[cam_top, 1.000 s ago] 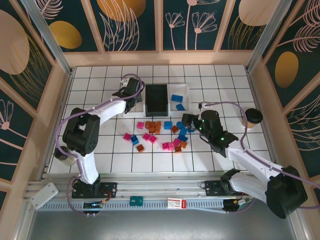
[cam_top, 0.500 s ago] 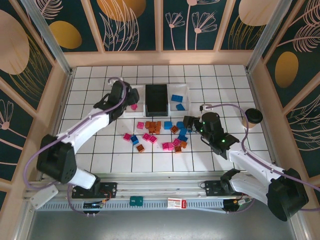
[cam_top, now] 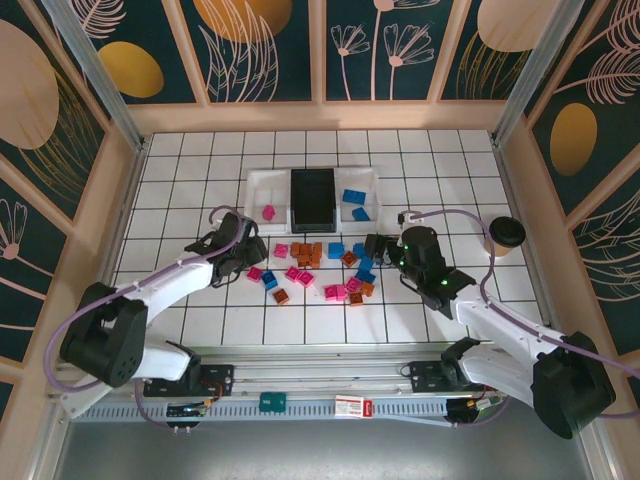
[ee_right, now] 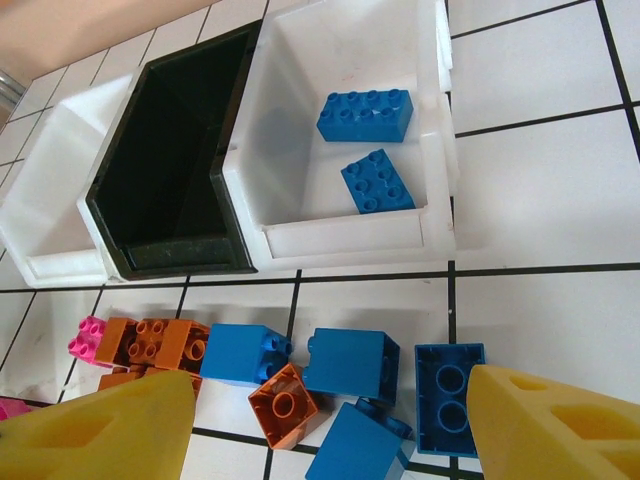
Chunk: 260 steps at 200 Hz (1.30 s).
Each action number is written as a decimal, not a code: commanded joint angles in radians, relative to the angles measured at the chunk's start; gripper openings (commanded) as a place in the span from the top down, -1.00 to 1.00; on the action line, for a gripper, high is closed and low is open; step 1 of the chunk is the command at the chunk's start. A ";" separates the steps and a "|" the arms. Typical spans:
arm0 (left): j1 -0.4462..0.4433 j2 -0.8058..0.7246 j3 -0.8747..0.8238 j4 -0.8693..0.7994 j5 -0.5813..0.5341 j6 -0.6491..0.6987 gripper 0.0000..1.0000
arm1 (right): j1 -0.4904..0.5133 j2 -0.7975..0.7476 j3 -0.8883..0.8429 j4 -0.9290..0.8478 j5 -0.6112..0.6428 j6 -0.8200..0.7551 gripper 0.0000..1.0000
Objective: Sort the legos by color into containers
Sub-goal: Pick up the lego from the center of the table.
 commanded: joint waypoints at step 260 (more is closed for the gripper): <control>-0.062 -0.090 0.034 -0.125 -0.073 0.057 0.67 | -0.005 -0.051 -0.030 0.009 0.025 0.003 -0.46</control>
